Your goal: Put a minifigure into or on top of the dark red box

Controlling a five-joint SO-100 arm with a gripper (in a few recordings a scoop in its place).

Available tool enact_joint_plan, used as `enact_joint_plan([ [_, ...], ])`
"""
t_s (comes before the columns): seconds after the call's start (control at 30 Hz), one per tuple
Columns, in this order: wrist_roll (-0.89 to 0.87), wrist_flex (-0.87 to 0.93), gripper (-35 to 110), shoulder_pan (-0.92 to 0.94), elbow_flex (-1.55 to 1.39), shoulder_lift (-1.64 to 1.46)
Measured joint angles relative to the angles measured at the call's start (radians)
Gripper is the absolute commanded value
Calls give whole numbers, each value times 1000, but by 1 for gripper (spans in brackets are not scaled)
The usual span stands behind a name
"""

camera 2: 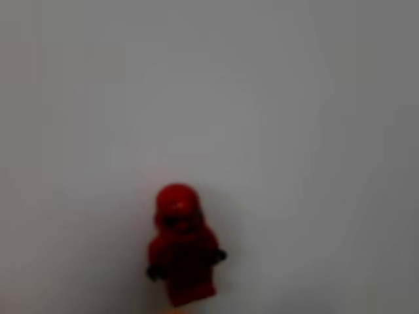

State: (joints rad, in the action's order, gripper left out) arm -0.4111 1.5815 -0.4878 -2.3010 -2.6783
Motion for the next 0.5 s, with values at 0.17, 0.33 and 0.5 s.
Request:
enact_joint_plan([
  [0.17,17,0,33,80,94,170],
  [0.33,51,64,33,172,259,331],
  [0.5,40,189,32,209,420,508],
])
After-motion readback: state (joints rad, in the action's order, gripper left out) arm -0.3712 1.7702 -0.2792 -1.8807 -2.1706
